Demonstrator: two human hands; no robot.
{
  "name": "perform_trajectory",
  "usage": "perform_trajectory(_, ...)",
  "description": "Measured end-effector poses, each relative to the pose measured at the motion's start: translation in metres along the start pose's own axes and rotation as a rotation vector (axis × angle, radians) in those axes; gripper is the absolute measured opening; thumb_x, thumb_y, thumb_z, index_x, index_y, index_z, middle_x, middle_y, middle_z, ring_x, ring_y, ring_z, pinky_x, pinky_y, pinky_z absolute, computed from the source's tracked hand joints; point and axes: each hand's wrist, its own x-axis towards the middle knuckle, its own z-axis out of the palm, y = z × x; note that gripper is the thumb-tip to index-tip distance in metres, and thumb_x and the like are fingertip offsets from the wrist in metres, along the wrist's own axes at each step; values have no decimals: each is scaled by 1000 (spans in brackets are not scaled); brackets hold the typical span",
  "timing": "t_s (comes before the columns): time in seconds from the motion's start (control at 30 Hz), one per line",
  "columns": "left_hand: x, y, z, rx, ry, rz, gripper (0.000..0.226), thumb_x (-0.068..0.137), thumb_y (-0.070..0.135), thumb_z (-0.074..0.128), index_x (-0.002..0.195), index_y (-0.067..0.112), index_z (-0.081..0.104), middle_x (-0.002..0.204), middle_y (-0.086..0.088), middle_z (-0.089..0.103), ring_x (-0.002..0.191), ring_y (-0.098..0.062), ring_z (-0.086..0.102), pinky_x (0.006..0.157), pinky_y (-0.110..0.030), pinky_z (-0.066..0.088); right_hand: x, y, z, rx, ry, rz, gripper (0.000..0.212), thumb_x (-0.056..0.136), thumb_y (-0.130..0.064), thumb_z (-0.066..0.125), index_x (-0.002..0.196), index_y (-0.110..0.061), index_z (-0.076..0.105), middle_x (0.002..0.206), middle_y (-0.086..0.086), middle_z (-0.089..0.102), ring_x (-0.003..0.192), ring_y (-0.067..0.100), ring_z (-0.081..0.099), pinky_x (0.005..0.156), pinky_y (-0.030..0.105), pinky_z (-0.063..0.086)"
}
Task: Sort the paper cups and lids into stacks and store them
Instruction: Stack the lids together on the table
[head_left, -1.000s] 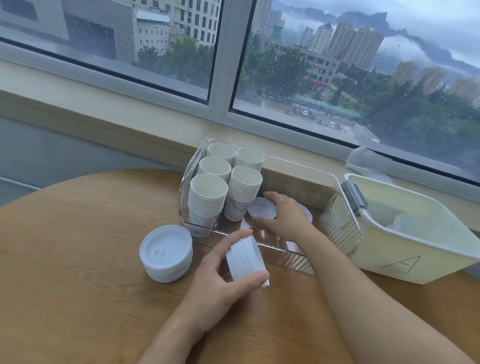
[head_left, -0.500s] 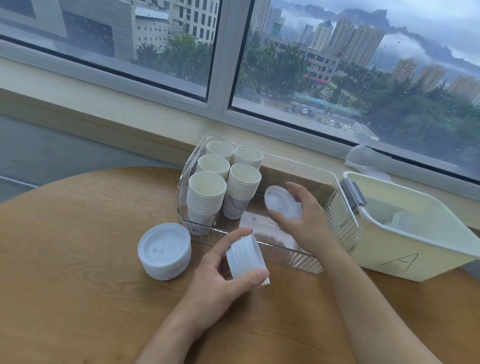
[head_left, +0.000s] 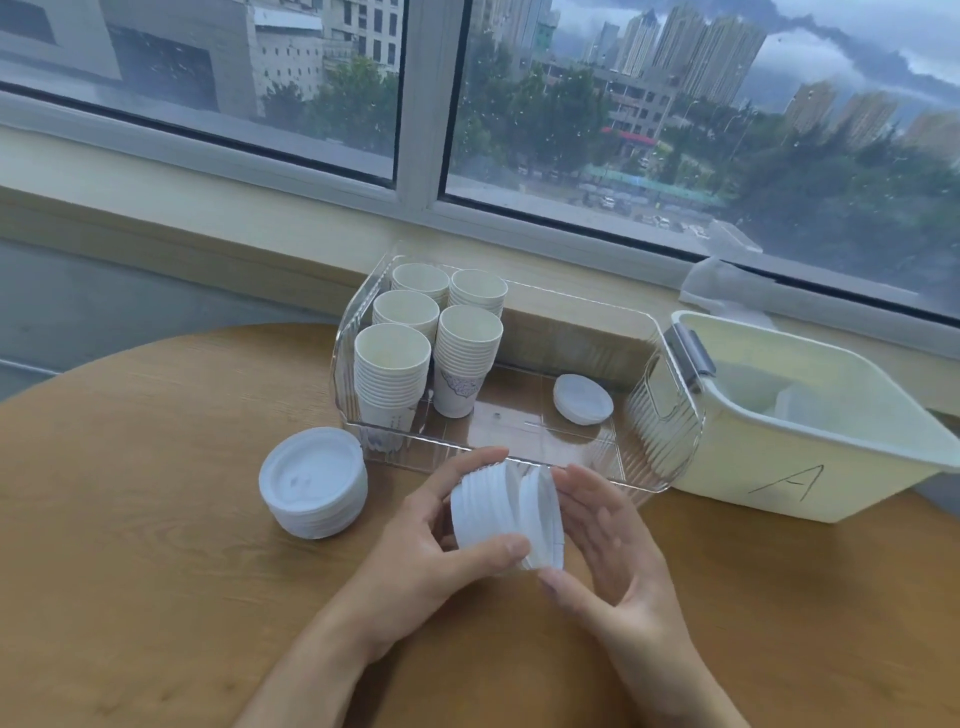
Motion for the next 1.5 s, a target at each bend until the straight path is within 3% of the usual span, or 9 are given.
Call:
perform_trajectory(0.13, -1, -2, 3, 58, -21, 2, 72, 73, 26, 90, 137, 42, 60, 123, 8, 71, 114, -14, 68, 91, -27, 57, -5, 7, -2, 59, 6, 41, 81, 80, -14, 87, 151, -18, 48, 150, 11, 58, 143, 31, 53, 120, 44, 41)
perform_trajectory(0.4, -2, -2, 3, 71, -55, 7, 68, 74, 29, 89, 136, 35, 61, 123, 4, 71, 114, -15, 69, 90, -28, 57, -3, 10, -2, 95, -21, 65, 90, 75, -14, 89, 152, -18, 44, 152, 8, 57, 145, 28, 51, 121, 38, 40)
perform_trajectory(0.6, -3, 1, 3, 81, -74, 19, 67, 76, 32, 87, 137, 40, 61, 126, 7, 70, 118, -14, 67, 91, -27, 57, -3, 9, -1, 64, -55, 80, 89, 74, -10, 90, 151, -23, 47, 153, 5, 56, 145, 26, 50, 118, 33, 42)
perform_trajectory(0.8, -3, 3, 3, 103, -84, 18, 70, 74, 37, 88, 138, 44, 60, 130, 11, 68, 122, -11, 65, 93, -25, 56, -2, 8, -4, 16, -62, 81, 89, 73, -2, 90, 150, -17, 49, 150, 4, 59, 143, 25, 53, 118, 35, 43)
perform_trajectory(1.0, -6, 6, 3, 121, -92, 26, 68, 75, 32, 87, 137, 39, 61, 124, 17, 69, 116, -3, 65, 88, -17, 54, -3, 4, -3, -38, -32, 78, 89, 69, -27, 96, 146, -39, 53, 148, 0, 61, 141, 22, 55, 117, 34, 44)
perform_trajectory(1.17, -5, 6, 5, 122, -65, 27, 62, 74, 32, 86, 131, 39, 63, 115, 15, 69, 106, -4, 67, 84, -20, 56, -3, 0, 0, -79, -25, 64, 89, 69, -42, 96, 146, -38, 52, 148, -2, 61, 141, 22, 55, 118, 41, 44)
perform_trajectory(1.27, -2, 3, 5, 77, -5, 43, 64, 69, 41, 86, 129, 35, 64, 112, 6, 71, 100, -8, 69, 81, -22, 56, 0, -3, -4, -98, -20, 42, 89, 73, -44, 93, 149, -26, 51, 147, 1, 62, 141, 24, 55, 119, 41, 43)
perform_trajectory(1.37, 0, 2, 3, 0, 66, 51, 67, 66, 46, 85, 128, 33, 66, 112, 5, 71, 100, -10, 69, 81, -23, 56, 11, -18, -9, -146, 89, -44, 69, 84, -36, 88, 143, -21, 56, 141, 1, 66, 137, 23, 59, 116, 35, 45)
perform_trajectory(1.5, 2, -1, -2, -54, 121, 48, 67, 64, 47, 85, 128, 37, 66, 112, 9, 72, 101, -7, 68, 81, -21, 55, 53, -32, -19, -480, 279, -130, 35, 92, -24, 77, 126, -28, 68, 123, -12, 72, 123, 14, 65, 104, 22, 46)
